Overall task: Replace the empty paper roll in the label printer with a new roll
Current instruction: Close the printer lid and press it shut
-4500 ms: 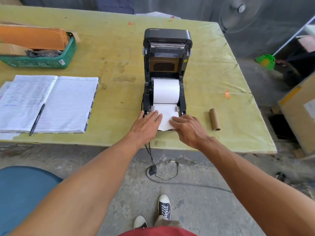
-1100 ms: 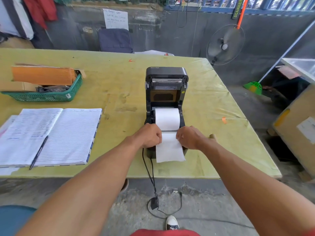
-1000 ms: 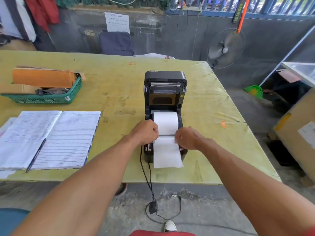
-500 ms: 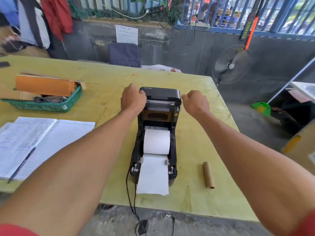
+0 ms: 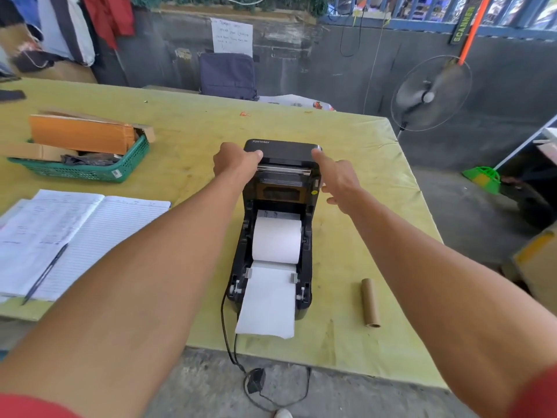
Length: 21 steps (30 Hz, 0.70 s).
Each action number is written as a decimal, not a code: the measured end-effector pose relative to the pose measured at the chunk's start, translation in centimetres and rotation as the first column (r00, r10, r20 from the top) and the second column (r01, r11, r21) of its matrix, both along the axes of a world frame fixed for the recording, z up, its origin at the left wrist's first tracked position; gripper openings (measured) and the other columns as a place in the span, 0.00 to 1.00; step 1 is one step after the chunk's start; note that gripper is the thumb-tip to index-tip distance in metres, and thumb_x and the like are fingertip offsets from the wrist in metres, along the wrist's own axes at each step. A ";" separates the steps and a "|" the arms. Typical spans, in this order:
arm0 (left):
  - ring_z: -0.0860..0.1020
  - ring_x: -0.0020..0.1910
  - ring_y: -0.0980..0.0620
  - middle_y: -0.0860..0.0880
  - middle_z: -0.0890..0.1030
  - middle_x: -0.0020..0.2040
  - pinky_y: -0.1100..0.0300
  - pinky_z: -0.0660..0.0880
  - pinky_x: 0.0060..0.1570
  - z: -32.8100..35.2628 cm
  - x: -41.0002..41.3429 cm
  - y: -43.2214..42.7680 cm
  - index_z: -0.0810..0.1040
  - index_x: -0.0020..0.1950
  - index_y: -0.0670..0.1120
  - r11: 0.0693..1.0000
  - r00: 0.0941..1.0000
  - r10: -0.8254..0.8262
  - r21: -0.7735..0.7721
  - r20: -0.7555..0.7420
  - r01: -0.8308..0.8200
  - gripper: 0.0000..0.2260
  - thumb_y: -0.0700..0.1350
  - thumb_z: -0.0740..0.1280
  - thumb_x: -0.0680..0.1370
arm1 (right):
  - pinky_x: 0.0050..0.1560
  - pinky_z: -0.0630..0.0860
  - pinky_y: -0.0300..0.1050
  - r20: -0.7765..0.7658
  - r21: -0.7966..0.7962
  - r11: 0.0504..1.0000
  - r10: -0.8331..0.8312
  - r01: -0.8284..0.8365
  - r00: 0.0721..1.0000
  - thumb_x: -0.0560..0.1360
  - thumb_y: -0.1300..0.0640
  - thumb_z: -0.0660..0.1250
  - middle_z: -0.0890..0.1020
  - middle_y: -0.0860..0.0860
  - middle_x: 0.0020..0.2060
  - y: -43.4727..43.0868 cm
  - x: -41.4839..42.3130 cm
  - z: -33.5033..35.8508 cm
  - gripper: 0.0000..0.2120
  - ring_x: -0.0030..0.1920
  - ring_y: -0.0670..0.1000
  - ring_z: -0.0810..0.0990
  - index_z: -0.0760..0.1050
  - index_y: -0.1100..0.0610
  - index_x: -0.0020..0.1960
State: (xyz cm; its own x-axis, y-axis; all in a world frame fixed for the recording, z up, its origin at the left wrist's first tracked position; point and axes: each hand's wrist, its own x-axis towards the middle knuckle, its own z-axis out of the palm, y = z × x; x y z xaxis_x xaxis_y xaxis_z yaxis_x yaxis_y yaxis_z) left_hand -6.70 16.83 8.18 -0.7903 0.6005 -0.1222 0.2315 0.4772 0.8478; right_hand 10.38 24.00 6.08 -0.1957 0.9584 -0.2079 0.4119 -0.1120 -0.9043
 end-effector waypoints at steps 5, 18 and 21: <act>0.81 0.53 0.42 0.42 0.82 0.57 0.51 0.80 0.53 0.4 -0.3 -1.3 0.77 0.61 0.38 1.000 0.987 -0.006 0.025 0.161 0.002 0.22 0.49 0.76 0.74 | 0.50 0.82 0.58 0.017 0.021 0.995 -0.100 0.100 0.995 0.72 0.39 0.71 0.81 0.57 0.49 -1.0 -0.9 0.7 0.22 0.49 0.59 0.81 0.72 0.59 0.44; 0.79 0.63 0.47 0.43 0.81 0.62 0.53 0.77 0.54 -2.4 -0.2 -9.7 0.76 0.65 0.39 0.982 0.908 -0.187 0.035 0.376 0.188 0.26 0.48 0.79 0.72 | 0.38 0.76 0.48 0.082 -0.052 0.994 -0.092 0.097 0.992 0.74 0.51 0.73 0.78 0.53 0.38 -9.2 1.9 0.2 0.12 0.38 0.53 0.77 0.77 0.60 0.47; 0.81 0.51 0.50 0.45 0.83 0.55 0.56 0.76 0.46 -4.0 0.5 -12.3 0.78 0.61 0.40 0.977 0.920 -0.203 0.008 0.334 0.213 0.23 0.43 0.80 0.70 | 0.43 0.76 0.50 0.064 -0.085 0.991 -0.094 0.099 0.994 0.74 0.51 0.73 0.80 0.54 0.43 -12.1 2.8 -1.4 0.16 0.43 0.53 0.77 0.79 0.62 0.53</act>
State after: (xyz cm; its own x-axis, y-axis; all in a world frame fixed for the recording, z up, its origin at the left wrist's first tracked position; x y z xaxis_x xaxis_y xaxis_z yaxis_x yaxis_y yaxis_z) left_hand -6.15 4.57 4.18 -0.5594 0.7395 -0.3744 0.0364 0.4732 0.8802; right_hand 13.23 11.92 4.66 -0.0878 0.9498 -0.3004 0.4484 -0.2316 -0.8633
